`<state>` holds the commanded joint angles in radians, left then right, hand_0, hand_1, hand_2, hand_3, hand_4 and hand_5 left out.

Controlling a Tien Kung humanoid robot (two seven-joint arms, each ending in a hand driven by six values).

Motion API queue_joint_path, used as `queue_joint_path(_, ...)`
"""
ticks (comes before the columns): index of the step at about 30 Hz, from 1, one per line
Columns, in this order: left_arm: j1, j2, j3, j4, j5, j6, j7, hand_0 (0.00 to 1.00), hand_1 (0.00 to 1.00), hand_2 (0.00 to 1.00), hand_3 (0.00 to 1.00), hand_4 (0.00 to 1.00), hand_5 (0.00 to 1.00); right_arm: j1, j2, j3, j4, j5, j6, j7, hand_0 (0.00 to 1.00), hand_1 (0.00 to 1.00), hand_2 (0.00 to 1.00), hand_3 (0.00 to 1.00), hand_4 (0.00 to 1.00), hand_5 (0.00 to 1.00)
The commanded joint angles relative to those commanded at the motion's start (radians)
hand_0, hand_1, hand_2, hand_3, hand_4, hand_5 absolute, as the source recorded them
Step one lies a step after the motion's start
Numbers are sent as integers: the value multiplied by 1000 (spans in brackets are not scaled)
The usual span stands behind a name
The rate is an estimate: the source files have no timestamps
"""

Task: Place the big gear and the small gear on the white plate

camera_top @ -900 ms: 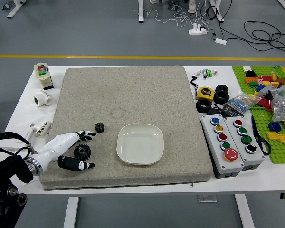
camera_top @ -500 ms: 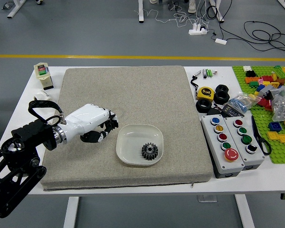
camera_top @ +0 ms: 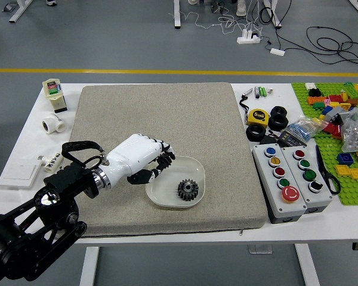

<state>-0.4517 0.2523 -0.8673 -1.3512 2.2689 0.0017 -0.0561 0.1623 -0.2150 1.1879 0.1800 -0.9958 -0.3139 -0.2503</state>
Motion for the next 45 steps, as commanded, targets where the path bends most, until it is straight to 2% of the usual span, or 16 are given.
queue_joint_path(3,0,-2,8,13,0,-3,1,406,591,703,779,933,22,-2,0,0,0,-1,0,0,604,611,701,551,755,658)
queue_joint_path(4,0,-2,9,15,0,-5,3,474,654,791,812,998,105,-2,-1,-1,0,0,0,0,607,611,701,551,756,657)
queue_joint_path(8,2,0,12,12,0,5,6,474,654,791,812,998,105,-4,0,0,0,-1,0,0,607,611,701,551,756,657)
queue_joint_path(9,3,0,10,10,0,10,9,474,654,791,812,998,105,-5,0,-1,0,-1,0,0,607,611,701,551,756,657)
queue_joint_path(10,4,-1,7,9,0,15,11,511,706,886,856,998,99,-5,0,-1,0,-1,0,0,604,611,701,552,757,656)
queue_joint_path(17,14,-1,-39,7,0,81,32,549,724,900,860,998,128,-9,2,0,0,-5,-1,-1,604,612,699,552,757,656)
queue_joint_path(21,29,-7,-89,11,0,118,46,549,724,900,860,998,128,-11,2,0,0,-4,-1,-1,604,612,699,552,757,656)
queue_joint_path(22,36,-12,-112,16,0,133,52,616,764,915,863,998,134,-12,2,0,0,-5,-1,-1,605,611,700,552,757,656)
queue_joint_path(27,61,-30,-192,35,0,161,69,616,764,915,863,998,134,-14,2,-1,0,-4,-1,0,605,611,700,552,757,656)
queue_joint_path(28,62,-30,-195,35,0,162,69,706,826,976,885,984,164,-14,2,-1,0,-4,-1,0,605,611,700,553,757,656)
queue_joint_path(33,132,-77,-348,83,0,277,67,706,826,976,885,984,164,-13,2,-3,0,1,-1,1,605,611,700,553,757,656)
queue_joint_path(34,137,-80,-365,86,0,294,64,727,834,984,875,918,243,-13,2,-3,0,2,-1,1,605,610,700,552,758,656)
queue_joint_path(36,153,-91,-402,94,0,320,41,727,834,984,875,918,243,-12,1,-3,0,0,0,1,605,610,700,552,758,656)
queue_joint_path(39,179,-107,-449,96,-78,337,3,727,834,984,875,918,243,-11,1,0,0,-4,0,1,605,610,700,552,758,656)
queue_joint_path(40,183,-109,-456,96,-124,338,-3,703,785,889,817,835,377,-11,1,1,0,-4,0,1,604,611,700,553,758,656)
queue_joint_path(45,224,-129,-472,82,-331,311,-48,703,785,889,817,835,377,-10,2,1,0,-3,0,1,604,611,700,553,758,656)
